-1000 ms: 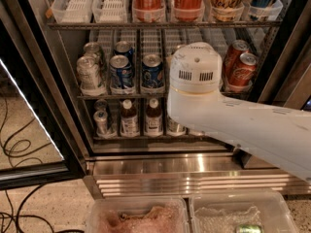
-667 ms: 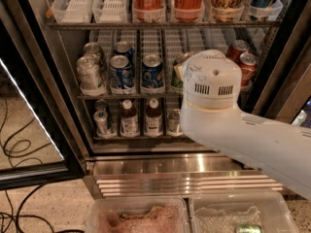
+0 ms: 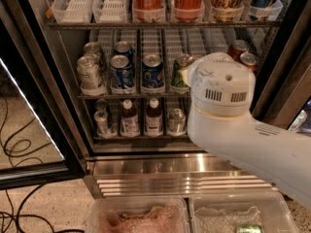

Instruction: Pick green can from middle shelf of fridge

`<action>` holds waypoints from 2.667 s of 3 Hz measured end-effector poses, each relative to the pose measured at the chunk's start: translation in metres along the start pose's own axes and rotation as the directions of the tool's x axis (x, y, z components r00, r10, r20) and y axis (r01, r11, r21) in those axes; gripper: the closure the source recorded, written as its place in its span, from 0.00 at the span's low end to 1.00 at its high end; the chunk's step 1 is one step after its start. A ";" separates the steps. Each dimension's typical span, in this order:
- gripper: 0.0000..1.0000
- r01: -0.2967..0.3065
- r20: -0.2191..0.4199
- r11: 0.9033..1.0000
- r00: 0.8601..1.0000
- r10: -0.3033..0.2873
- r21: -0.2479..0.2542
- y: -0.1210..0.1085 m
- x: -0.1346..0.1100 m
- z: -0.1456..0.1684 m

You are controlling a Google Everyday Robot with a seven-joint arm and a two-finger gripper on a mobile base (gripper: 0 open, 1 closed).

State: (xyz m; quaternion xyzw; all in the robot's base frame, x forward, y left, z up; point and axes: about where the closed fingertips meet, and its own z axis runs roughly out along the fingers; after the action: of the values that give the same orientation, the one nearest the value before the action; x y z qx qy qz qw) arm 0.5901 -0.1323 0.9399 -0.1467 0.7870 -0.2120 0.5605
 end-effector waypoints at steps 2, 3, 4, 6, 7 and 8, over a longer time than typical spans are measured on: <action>1.00 -0.017 -0.055 1.000 0.998 0.018 0.021 -0.014 0.030 -0.031; 1.00 -0.034 -0.065 0.999 0.997 0.035 0.014 -0.016 0.038 -0.043; 1.00 -0.031 -0.027 0.999 0.999 0.030 -0.031 -0.010 0.029 -0.045; 1.00 -0.064 0.044 0.987 0.996 0.071 -0.146 0.019 -0.003 -0.024; 1.00 -0.096 0.034 0.971 0.994 0.106 -0.220 0.039 -0.011 0.004; 1.00 -0.097 0.034 0.970 0.994 0.107 -0.222 0.039 -0.012 0.005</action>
Offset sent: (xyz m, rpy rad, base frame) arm -0.0596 -0.0324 -0.0171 0.0439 0.0559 -0.0829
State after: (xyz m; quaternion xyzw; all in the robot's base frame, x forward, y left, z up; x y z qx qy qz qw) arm 0.5986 -0.0938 0.9287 -0.1722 0.7991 -0.0912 0.5688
